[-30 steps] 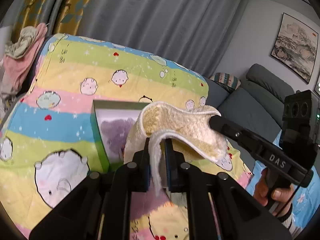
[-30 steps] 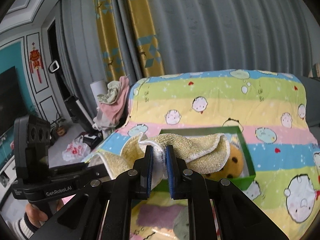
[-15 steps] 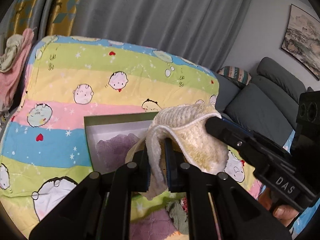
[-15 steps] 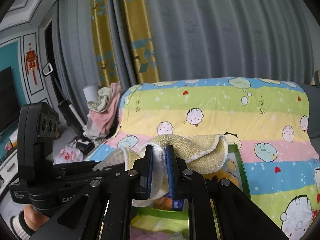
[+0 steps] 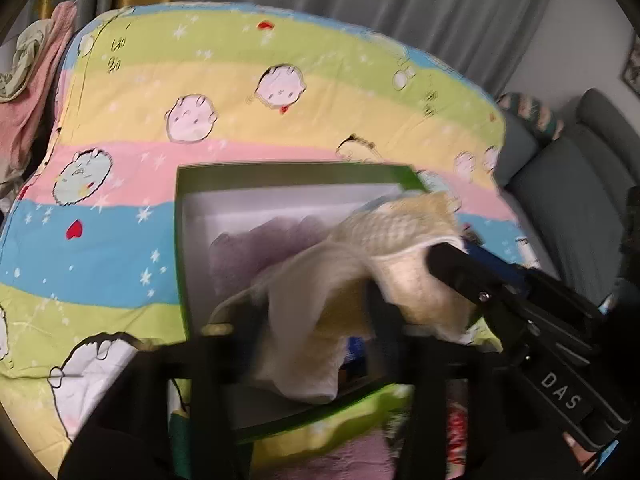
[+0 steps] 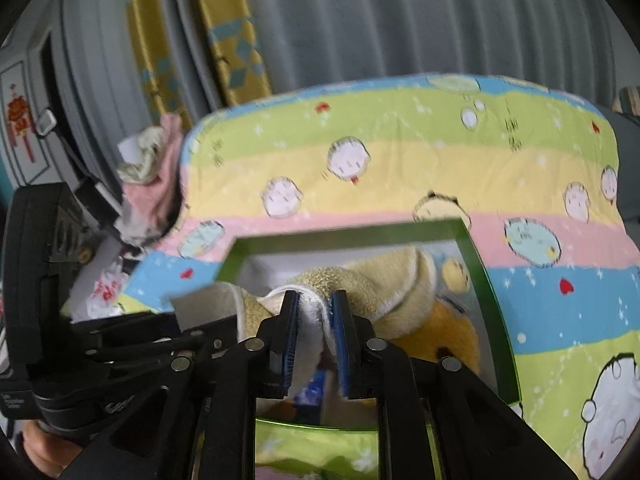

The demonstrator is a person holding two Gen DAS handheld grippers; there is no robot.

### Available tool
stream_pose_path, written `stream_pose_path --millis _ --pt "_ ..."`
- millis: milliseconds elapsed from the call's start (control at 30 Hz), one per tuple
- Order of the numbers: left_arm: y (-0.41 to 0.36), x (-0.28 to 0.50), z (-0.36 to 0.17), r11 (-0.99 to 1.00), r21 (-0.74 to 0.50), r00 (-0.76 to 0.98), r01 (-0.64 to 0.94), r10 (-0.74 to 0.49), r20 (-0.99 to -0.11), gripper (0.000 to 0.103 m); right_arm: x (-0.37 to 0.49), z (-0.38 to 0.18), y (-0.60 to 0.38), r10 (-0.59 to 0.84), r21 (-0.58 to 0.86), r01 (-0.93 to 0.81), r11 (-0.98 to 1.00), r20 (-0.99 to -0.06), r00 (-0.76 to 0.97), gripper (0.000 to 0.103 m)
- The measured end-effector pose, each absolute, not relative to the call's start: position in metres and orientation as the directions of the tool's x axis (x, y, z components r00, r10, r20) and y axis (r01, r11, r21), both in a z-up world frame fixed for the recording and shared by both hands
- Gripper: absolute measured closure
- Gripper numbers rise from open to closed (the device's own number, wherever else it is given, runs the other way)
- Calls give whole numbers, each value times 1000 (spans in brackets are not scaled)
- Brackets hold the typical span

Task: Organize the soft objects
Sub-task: 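Carry the towel over the green box and open both grippers, then move the right gripper toward the green-and-yellow sponge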

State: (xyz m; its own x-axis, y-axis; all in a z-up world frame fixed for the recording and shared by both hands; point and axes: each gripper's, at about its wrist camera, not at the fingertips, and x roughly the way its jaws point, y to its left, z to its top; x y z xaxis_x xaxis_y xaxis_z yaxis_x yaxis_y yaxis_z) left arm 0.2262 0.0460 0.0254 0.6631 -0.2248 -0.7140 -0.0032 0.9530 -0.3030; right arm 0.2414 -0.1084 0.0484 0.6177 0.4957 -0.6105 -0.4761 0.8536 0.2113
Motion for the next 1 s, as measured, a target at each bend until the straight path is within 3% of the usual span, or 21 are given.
stream_pose_path --millis 100,167,333,500,1000 --pt "51 228 18 961 -274 645 -35 -188 -741 32 242 44 -112 438 177 -432 884 -635 637 60" --pt "56 225 17 961 -270 646 -51 -175 -743 20 239 45 -117 433 171 -429 887 -632 643 52" --pt "57 217 24 972 -226 656 -58 -134 -743 10 232 53 -123 404 145 -411 900 -629 664 46" --pt "54 206 32 978 -195 657 -79 -96 -748 1 217 62 -127 353 98 -378 921 -624 697 20" --pt "50 139 40 982 -165 704 -91 -53 -708 1 163 70 -153 287 74 -316 946 -647 706 19"
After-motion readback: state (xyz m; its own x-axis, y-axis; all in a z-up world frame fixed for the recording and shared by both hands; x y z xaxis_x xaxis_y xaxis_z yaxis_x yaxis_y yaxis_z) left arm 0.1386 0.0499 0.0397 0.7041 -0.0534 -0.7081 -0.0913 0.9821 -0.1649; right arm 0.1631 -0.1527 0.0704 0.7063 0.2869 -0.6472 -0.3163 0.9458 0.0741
